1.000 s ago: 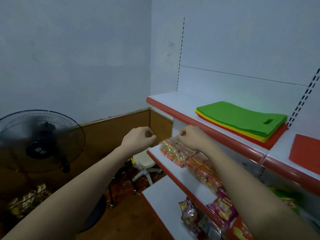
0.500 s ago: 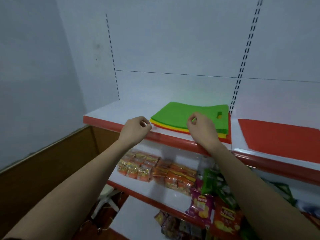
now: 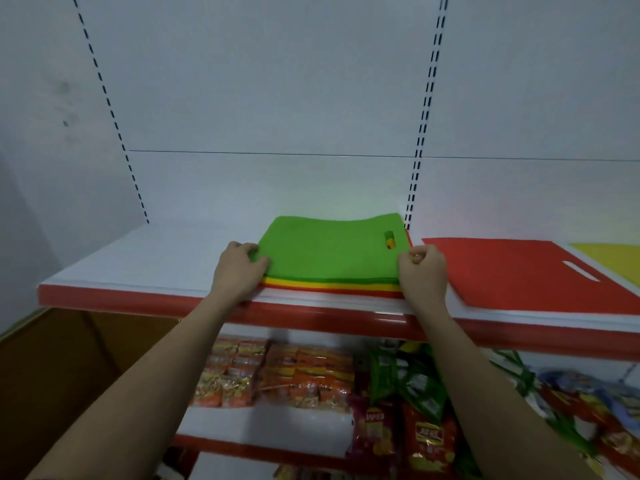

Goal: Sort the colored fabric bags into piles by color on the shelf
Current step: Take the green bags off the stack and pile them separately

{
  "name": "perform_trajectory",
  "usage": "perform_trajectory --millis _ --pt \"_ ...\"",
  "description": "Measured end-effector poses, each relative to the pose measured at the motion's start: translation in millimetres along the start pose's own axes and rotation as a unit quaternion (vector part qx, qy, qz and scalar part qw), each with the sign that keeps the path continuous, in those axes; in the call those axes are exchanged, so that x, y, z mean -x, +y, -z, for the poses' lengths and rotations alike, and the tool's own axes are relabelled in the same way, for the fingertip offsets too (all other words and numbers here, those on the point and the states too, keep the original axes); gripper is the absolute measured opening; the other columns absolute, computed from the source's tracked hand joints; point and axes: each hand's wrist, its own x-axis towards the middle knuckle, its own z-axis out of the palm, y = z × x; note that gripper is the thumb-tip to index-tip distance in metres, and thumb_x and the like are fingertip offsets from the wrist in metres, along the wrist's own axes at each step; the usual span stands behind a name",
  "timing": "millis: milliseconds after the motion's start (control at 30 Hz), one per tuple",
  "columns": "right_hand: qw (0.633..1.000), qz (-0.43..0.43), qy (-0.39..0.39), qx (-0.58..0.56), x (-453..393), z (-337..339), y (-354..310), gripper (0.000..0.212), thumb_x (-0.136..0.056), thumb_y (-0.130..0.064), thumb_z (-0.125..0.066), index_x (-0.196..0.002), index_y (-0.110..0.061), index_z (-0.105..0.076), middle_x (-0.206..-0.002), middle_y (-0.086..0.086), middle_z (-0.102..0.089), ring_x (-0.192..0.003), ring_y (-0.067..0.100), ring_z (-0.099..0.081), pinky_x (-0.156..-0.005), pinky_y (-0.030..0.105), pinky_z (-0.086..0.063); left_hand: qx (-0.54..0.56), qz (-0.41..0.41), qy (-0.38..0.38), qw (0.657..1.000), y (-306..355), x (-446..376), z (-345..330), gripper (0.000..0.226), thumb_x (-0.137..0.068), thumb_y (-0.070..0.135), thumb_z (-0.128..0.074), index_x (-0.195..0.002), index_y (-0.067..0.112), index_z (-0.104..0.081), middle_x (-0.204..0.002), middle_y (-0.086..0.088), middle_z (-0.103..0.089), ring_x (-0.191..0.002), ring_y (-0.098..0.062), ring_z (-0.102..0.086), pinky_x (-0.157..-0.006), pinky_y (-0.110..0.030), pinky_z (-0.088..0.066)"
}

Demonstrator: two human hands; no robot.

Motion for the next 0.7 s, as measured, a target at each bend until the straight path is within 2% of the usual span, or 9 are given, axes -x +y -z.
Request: perform_trajectory --millis 67,167,267,500,633,700 --pt "1.000 -0.001 0.016 0.003 3 -1 7 0.015 -0.087 -0.016 -0.061 -0.101 -0.010 -0.057 -0.102 0.006 -0.052 -0.083 0.016 -0.046 -0.066 0.026 -0.032 -0.002 0.006 0.011 1.000 -6 0 -6 0.049 -0.090 0.038 -0.058 -0.134 0.017 -0.058 -0.131 -0.010 -0.051 -0.117 -0.030 -0.055 -0.095 -0.036 -0.042" --pt "1.000 -0.001 0.023 0.003 0 -1 14 0.021 -0.086 -0.024 -0.067 -0.102 -0.013 -0.058 -0.101 0.005 -0.055 -0.086 0.018 -0.051 -0.072 0.027 -0.035 -0.002 0.004 0.027 1.000 -10 -1 -11 0.050 -0.089 0.043 -0.057 -0.134 0.023 -0.056 -0.130 -0.005 -0.051 -0.117 -0.028 -0.056 -0.095 -0.037 -0.042" --pt "1.000 -0.003 0.030 0.004 -1 -2 17 0.020 -0.087 -0.025 -0.068 -0.100 -0.012 -0.060 -0.094 0.003 -0.058 -0.086 0.020 -0.055 -0.072 0.027 -0.036 0.017 0.009 0.021 1.000 -12 -4 -11 0.052 -0.087 0.046 -0.061 -0.134 0.025 -0.056 -0.128 -0.004 -0.051 -0.115 -0.026 -0.056 -0.093 -0.037 -0.042" --pt "0.996 0.026 0.081 0.021 2 -3 23 0.016 -0.096 -0.019 -0.057 -0.100 -0.007 -0.067 -0.091 0.005 -0.063 -0.085 0.024 -0.056 -0.073 0.029 -0.037 0.020 0.007 0.002 1.000 -14 -5 -12 0.059 -0.078 0.060 -0.067 -0.127 0.029 -0.058 -0.130 -0.001 -0.048 -0.114 -0.022 -0.056 -0.096 -0.040 -0.046" --pt "0.995 0.037 0.086 0.020 5 -3 18 0.009 -0.097 -0.014 -0.054 -0.099 -0.011 -0.062 -0.090 0.002 -0.060 -0.082 0.021 -0.052 -0.067 0.028 -0.030 0.039 0.025 -0.008 0.999 -14 -9 -12 0.040 -0.076 0.056 -0.073 -0.104 0.028 -0.063 -0.122 0.001 -0.049 -0.111 -0.019 -0.052 -0.090 -0.036 -0.043" --pt "0.996 0.047 0.079 0.019 6 -3 17 0.009 -0.096 -0.014 -0.054 -0.100 -0.011 -0.061 -0.094 0.003 -0.059 -0.086 0.021 -0.050 -0.070 0.027 -0.030 0.058 0.032 -0.001 0.998 -14 -12 -11 0.034 -0.076 0.052 -0.077 -0.080 0.024 -0.058 -0.106 0.000 -0.051 -0.096 -0.018 -0.052 -0.077 -0.033 -0.042"
